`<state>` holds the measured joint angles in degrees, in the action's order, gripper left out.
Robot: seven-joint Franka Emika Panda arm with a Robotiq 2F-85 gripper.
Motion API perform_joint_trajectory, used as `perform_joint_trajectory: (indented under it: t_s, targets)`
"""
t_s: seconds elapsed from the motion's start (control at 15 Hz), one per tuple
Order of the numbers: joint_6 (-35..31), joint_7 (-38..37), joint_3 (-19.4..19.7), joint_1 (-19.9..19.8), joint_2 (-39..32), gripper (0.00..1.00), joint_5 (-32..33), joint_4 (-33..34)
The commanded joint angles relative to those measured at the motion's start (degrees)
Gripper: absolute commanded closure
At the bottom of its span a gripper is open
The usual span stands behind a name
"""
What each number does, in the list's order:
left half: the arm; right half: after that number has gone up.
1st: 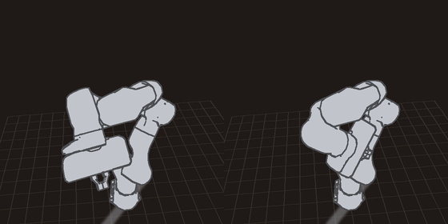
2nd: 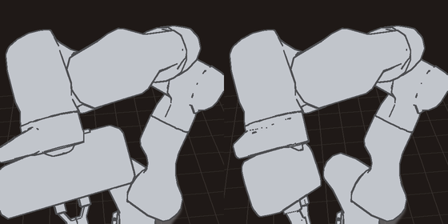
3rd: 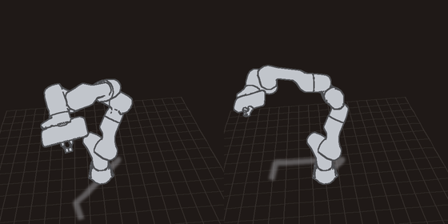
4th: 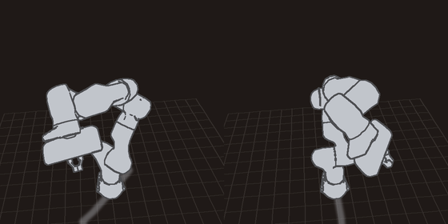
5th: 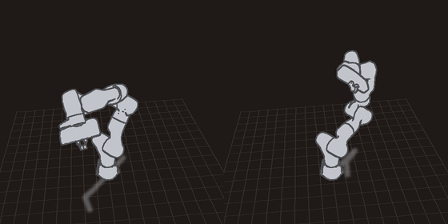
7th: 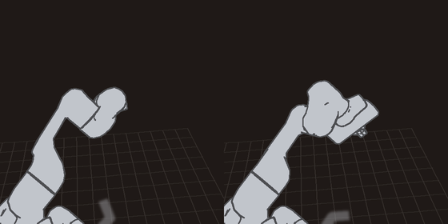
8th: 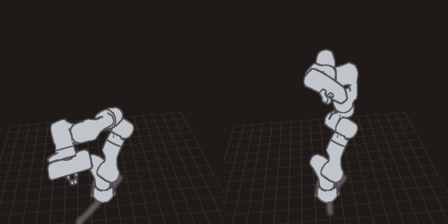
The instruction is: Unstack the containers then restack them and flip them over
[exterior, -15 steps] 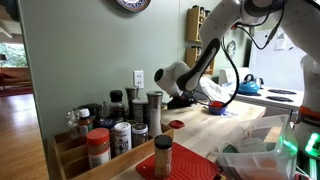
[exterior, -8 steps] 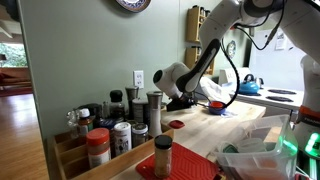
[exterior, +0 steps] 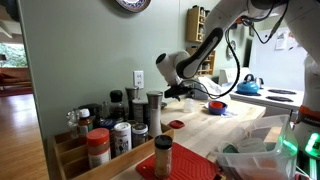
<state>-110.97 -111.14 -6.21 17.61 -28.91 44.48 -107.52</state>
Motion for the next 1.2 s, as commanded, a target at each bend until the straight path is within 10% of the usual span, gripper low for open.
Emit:
perform_joint_trajectory:
  t_s: [0.0, 1.13]
  targets:
    - [-6.8, 11.1, -1.4, -4.8, 8.1, 0.0, -7.2, -5.9]
    - [-11.1, 75.8, -0.2, -10.5, 27.5, 0.0, -47.6, -16.2]
